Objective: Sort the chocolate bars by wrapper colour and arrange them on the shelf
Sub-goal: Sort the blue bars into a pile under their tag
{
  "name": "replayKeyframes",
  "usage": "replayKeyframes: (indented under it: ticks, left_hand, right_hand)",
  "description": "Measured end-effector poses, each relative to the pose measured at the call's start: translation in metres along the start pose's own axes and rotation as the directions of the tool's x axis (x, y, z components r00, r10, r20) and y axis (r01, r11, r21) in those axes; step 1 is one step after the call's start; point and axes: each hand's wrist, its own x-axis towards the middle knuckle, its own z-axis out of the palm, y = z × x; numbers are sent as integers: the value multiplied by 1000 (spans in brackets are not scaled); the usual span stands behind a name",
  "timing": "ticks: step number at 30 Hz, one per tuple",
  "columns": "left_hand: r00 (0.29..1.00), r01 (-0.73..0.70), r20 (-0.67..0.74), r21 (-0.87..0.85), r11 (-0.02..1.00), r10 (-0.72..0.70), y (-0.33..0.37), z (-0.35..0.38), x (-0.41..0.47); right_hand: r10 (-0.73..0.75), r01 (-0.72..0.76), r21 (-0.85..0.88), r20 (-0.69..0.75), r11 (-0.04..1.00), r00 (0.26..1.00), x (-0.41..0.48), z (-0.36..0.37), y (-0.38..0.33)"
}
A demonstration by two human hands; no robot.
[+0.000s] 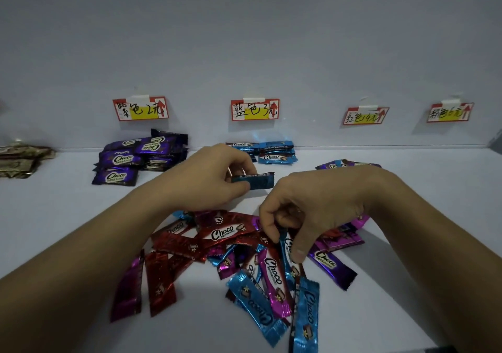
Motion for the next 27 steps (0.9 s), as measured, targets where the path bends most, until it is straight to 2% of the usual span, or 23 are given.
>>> replayKeyframes:
  ticks: [7,10,12,14,17,19,20,23,27]
  left_hand:
    - [996,41,-75,-36,999,-43,-7,0,3]
    - [976,74,-201,-22,997,-77,-12,0,6]
    - [949,94,-304,9,996,-87,-16,2,9]
    - [918,84,-394,109,991,-34,-20,3,15]
    - [873,25,-479,240,971,96,-30,5,26]
    - [867,28,-486,268,963,110,-36,8,31]
    - [875,34,-473,280,959,107,-37,10,32]
    - [901,13,-414,327,945,131,-40,17,33]
    - [930,40,-353,368,929,100,-43,18,34]
  right_hand:
    - [-45,85,181,-216,980,975,1,-2,20]
    - [-40,118,239,-309,964,950,-8,-8,32]
    - [14,108,262,-424,959,905,-11,-11,41]
    - [123,48,282,-559,958,820,-11,-13,52]
    - [269,-90,268,-769,959,580,3,-10,71]
    - [261,-199,190,-859,961,440,15,-7,79]
    - [232,-247,136,-879,959,415,21,-6,81]
    - [187,-388,-6,-869,922,458,34,-6,85]
    - [234,-500,-55,-836,864,497,39,-8,87]
